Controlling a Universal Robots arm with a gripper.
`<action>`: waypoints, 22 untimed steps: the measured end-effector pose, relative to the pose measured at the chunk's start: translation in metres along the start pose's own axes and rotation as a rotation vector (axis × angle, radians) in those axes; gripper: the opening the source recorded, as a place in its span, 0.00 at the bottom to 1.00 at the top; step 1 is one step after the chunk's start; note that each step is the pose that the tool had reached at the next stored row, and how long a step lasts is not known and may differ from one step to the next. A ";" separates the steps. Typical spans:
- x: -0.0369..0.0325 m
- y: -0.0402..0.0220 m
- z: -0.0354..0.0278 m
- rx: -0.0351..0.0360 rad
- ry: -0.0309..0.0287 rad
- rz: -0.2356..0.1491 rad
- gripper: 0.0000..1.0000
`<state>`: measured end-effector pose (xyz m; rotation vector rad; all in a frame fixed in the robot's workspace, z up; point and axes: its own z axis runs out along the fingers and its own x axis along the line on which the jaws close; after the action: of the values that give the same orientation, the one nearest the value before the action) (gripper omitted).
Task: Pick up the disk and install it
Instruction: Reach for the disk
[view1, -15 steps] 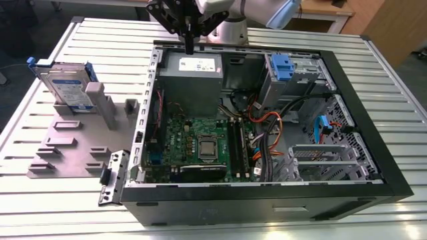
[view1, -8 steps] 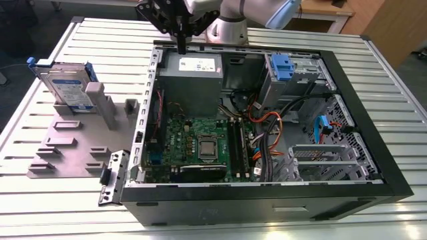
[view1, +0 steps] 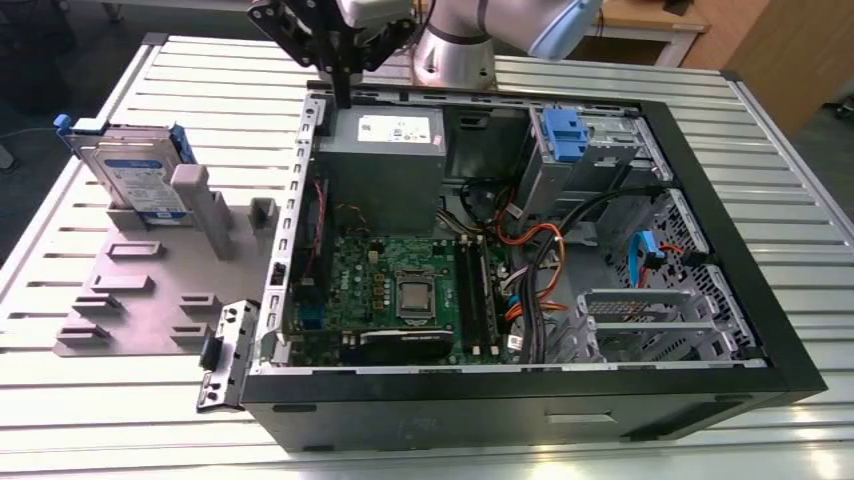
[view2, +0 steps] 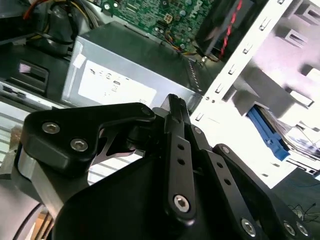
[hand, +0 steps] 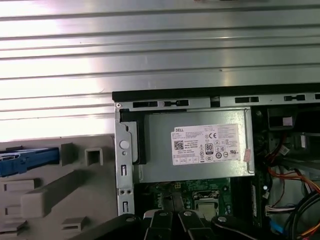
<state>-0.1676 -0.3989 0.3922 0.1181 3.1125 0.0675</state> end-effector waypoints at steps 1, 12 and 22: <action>0.0028 -0.0002 0.0002 -0.0001 -0.0001 0.000 0.11; 0.0326 -0.0024 0.0021 -0.0001 -0.0001 0.000 0.11; 0.0701 -0.0041 0.0045 -0.0001 -0.0001 0.000 0.11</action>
<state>-0.2376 -0.3975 0.3858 0.1178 3.1125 0.0677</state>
